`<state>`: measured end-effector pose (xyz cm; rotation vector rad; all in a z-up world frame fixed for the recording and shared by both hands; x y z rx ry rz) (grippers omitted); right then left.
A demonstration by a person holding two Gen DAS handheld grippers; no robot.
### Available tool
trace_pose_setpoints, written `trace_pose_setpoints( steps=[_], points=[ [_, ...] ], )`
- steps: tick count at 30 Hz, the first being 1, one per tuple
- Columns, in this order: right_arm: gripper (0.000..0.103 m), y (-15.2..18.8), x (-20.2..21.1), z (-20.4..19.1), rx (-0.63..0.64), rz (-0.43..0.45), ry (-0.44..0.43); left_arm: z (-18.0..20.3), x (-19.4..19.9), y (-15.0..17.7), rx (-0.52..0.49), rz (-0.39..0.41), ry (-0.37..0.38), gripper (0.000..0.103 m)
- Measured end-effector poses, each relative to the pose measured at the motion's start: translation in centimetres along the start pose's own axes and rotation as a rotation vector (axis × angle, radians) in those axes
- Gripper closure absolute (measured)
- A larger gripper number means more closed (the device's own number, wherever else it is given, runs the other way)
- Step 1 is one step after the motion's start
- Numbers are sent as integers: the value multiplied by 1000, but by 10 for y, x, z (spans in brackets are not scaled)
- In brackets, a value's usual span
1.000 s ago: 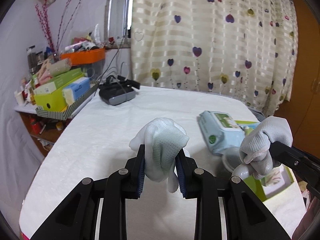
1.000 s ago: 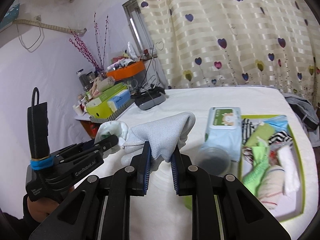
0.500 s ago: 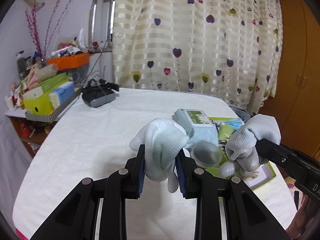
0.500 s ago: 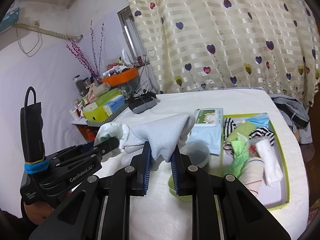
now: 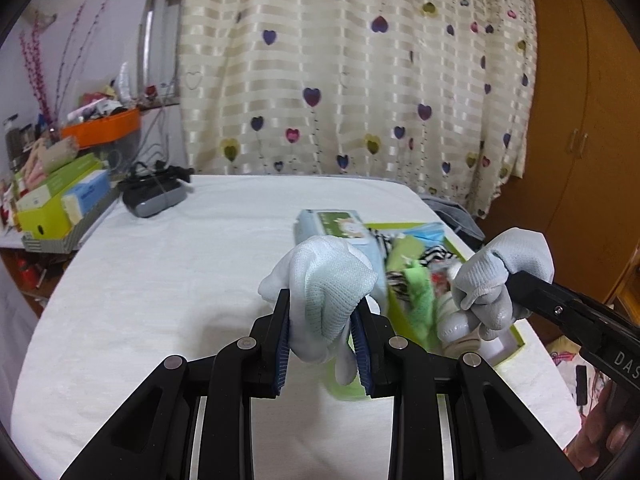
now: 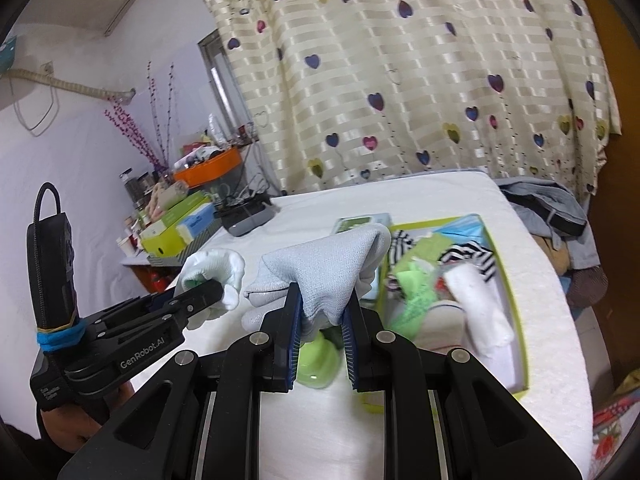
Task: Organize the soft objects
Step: 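Carry white sock in left gripper while right gripper carries grey glove to box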
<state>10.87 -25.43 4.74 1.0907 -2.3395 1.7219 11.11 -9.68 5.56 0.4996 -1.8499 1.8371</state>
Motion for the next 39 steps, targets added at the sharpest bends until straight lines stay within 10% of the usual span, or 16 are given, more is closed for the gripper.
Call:
trace_pose_setpoints(
  steps=[39],
  points=[
    [84,51,-8,128,-108,-185,197,120,-65,45,-86,-198,246,77]
  ],
)
Point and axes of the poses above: each gripper's, at about its wrist camera, not at the fingertips, and x roughly against the way its jaws point, z to its right, y to its underside, the point moved 5 cm from there along -x, roughly the way its jaws point, and after that the axes turned 7 degrees about -y, right-handed, at the moved point
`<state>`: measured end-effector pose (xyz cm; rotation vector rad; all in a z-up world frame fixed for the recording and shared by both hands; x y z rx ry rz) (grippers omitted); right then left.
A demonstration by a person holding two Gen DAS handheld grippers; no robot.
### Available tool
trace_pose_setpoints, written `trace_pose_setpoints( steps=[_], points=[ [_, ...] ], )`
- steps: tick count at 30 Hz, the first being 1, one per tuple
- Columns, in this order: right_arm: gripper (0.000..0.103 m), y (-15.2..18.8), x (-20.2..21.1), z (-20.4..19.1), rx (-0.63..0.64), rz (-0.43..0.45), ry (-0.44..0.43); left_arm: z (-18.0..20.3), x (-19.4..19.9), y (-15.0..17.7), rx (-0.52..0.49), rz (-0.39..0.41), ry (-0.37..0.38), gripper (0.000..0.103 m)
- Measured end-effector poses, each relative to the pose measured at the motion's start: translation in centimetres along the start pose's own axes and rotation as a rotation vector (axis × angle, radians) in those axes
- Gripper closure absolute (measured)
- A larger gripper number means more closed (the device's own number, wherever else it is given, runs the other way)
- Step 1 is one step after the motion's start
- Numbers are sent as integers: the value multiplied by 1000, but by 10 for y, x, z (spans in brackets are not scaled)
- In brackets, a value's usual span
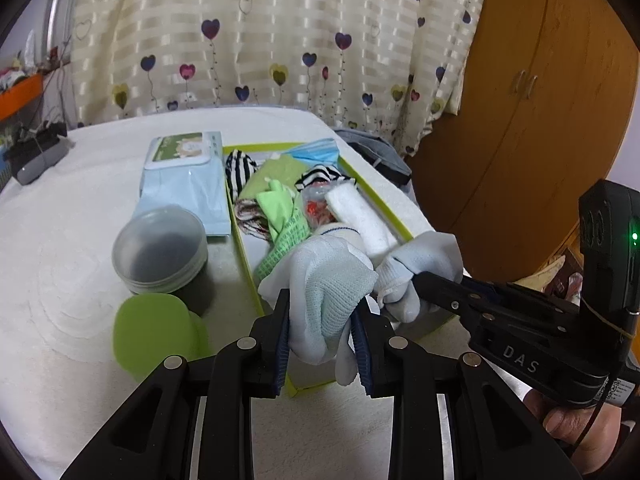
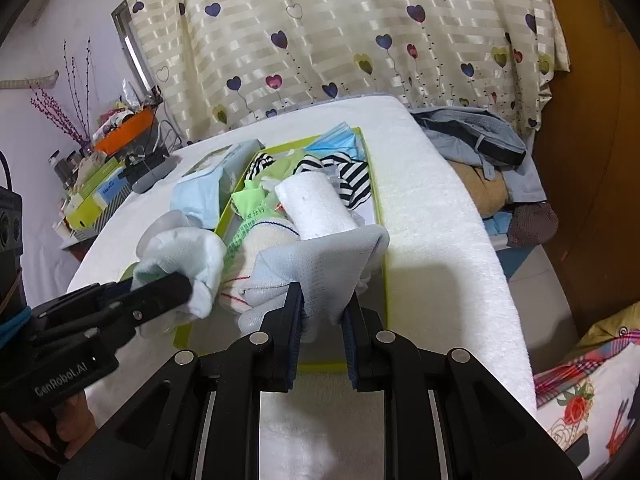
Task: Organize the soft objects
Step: 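Carry white sock in left gripper while right gripper carries grey glove to box, then lower sock into box with left gripper while right gripper lowers glove beside it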
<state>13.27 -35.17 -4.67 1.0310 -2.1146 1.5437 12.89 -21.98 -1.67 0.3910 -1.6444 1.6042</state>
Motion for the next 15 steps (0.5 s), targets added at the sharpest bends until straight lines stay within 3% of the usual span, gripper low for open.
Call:
trace_pose_setpoints(
  steps=[15],
  points=[
    [83,-23,-27,8,19,-2,13,-1,-20,-15,3,5,-17,77]
  ],
)
Point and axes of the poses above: each gripper's, at about its wrist camera, not at the fingertips, and x roughly against the way its jaws point, z to its right, y to its underside, the point moved 5 cm from there along -x, roughly the way its jaws point, and after that the axes turned 7 degrees about -y, right-handed, at the moved point
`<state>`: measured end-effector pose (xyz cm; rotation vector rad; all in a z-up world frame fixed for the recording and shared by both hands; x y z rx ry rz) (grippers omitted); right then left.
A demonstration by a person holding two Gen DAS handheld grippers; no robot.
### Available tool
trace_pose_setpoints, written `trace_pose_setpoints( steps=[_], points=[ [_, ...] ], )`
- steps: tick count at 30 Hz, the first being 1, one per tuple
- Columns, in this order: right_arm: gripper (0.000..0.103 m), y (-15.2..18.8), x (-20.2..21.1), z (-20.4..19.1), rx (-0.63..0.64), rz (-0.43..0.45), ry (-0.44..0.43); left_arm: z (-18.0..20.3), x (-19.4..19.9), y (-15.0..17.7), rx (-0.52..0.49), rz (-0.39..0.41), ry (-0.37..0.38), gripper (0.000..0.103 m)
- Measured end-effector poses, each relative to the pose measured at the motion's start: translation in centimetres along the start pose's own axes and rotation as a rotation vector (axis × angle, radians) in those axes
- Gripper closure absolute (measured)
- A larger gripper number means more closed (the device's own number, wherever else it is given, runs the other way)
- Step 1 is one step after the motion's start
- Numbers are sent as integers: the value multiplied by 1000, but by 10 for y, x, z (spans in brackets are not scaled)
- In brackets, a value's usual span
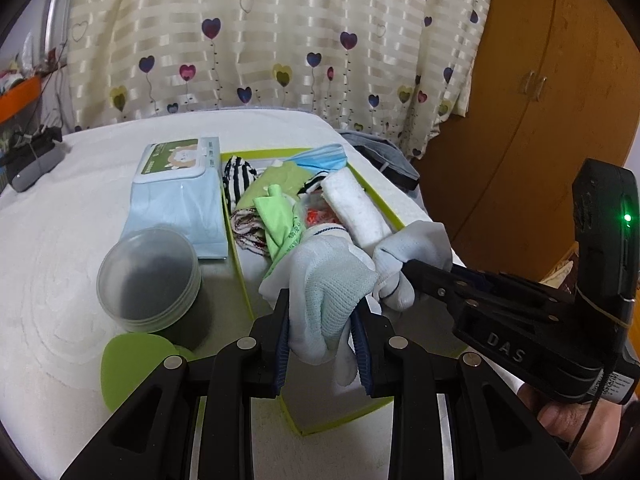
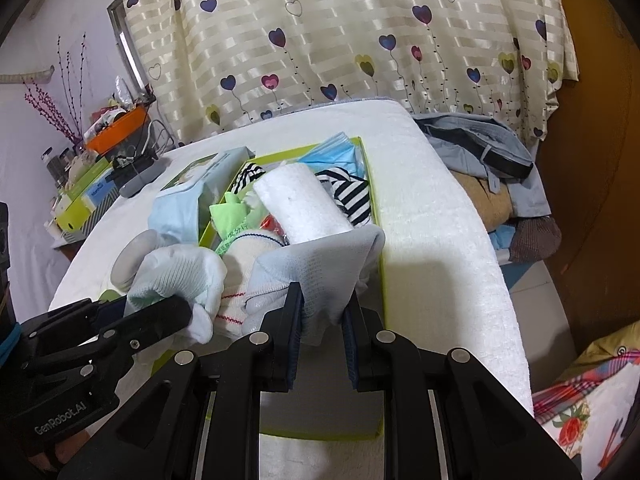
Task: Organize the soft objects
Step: 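Lower sock into box with left gripper while right gripper lowers glove beside it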
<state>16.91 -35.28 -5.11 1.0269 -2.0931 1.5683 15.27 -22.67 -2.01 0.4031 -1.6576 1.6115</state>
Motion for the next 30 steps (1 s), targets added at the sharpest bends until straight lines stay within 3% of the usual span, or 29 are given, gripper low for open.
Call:
trace_pose_setpoints(
  steps=[12,15,22,24,26,30],
  points=[
    [71,17,19,-6,47,-24,20,6,8,10,-23,6,33,77],
    [57,18,24,-9,67,-13,12,6,9,15,-20,2,35,76],
    [56,19,37,-7,36,28,-7,5,8,19,-16,0,21,76],
    [58,19,39,-7,37,41,-2,5,5,19,-15,-4,17,76],
    [82,19,34,-8,50,28,8,5,1,18,-14,-5,12,76],
    [86,18,19,-5,45,6,9,6,-7,14,-14,-2,-5,76]
  ],
)
Point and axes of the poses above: each gripper's, at about its wrist camera, not at the fingertips, and x roughly against the way its jaws point, z to its right, y to its underside, the point moved 5 cm from there along -x, roughly the way its jaws point, and after that the axes turned 7 degrees about -y, right-handed, at the moved point
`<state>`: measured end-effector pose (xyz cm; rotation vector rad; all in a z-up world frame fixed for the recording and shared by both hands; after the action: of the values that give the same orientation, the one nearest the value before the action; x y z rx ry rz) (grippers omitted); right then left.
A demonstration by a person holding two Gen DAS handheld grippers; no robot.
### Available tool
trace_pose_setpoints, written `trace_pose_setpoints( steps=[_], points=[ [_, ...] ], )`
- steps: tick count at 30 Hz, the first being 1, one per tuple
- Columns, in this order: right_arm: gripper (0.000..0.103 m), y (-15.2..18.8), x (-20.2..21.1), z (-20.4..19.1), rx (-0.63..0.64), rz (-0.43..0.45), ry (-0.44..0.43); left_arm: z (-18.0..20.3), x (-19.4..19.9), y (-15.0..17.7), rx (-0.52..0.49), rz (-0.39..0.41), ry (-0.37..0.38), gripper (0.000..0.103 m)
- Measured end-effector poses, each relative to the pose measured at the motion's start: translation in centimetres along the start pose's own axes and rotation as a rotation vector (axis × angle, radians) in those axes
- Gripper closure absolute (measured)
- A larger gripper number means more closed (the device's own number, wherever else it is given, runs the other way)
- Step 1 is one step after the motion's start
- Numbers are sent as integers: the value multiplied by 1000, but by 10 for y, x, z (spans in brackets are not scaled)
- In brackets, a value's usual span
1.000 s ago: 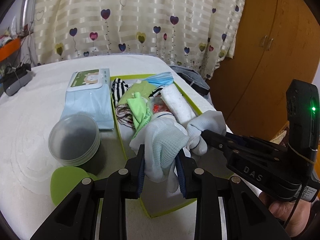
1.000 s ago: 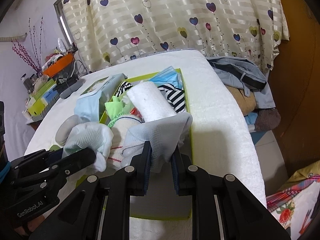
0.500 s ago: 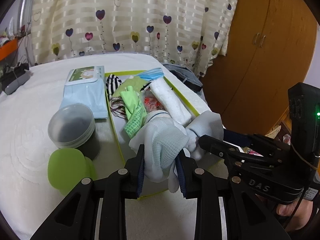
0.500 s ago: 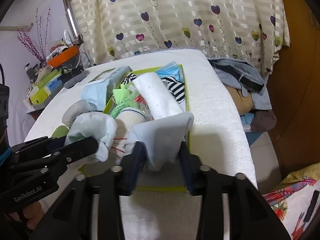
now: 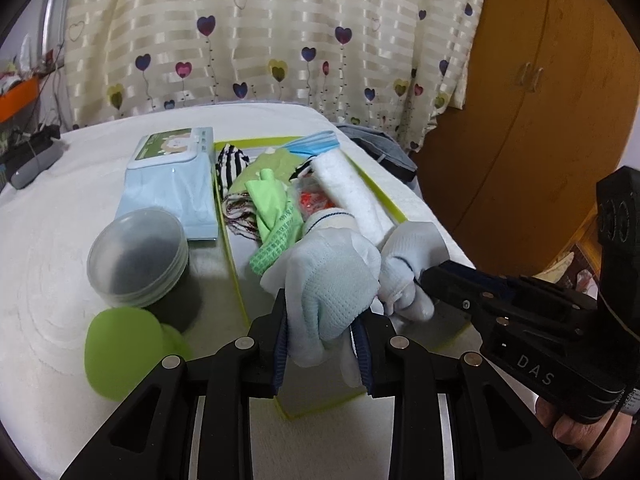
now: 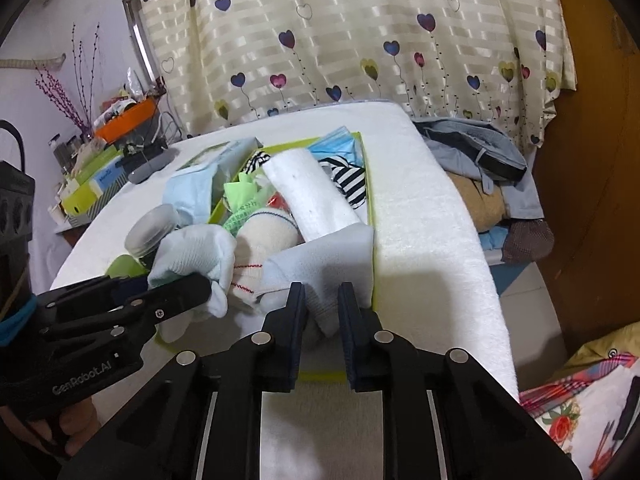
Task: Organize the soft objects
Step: 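Lower sock into box with left gripper while right gripper lowers glove beside it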
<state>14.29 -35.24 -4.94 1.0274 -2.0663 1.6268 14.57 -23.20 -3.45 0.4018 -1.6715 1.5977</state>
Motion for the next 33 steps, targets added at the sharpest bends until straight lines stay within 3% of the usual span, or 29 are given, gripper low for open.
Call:
trace_pose_setpoints(
  steps=[7,20,26,33],
  points=[
    [86,-11,-12,5,-3,10,-10,-2,-6,-7,19,-7,7,71],
    [86,-2,19,-9,5,57,-22,-5,20,-1,34,16,37,62],
    [67,-1,25,-17,28,69,-10,0,15,2,11,3,33,58],
    [67,0,33,-17,22,79,10,0,28,3,-3,29,23,58]
  ],
)
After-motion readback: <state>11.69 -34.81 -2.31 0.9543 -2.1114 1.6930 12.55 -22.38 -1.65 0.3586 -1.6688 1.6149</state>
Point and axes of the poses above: each gripper's, at about its wrist camera, not at the fingertips, and x roughly against the way its jaws point, z to its right, y to its underside, the point moved 5 cm from there along -x, roughly the way its jaws point, and after that the axes turned 7 degrees about -y, right-handed, at the moved point
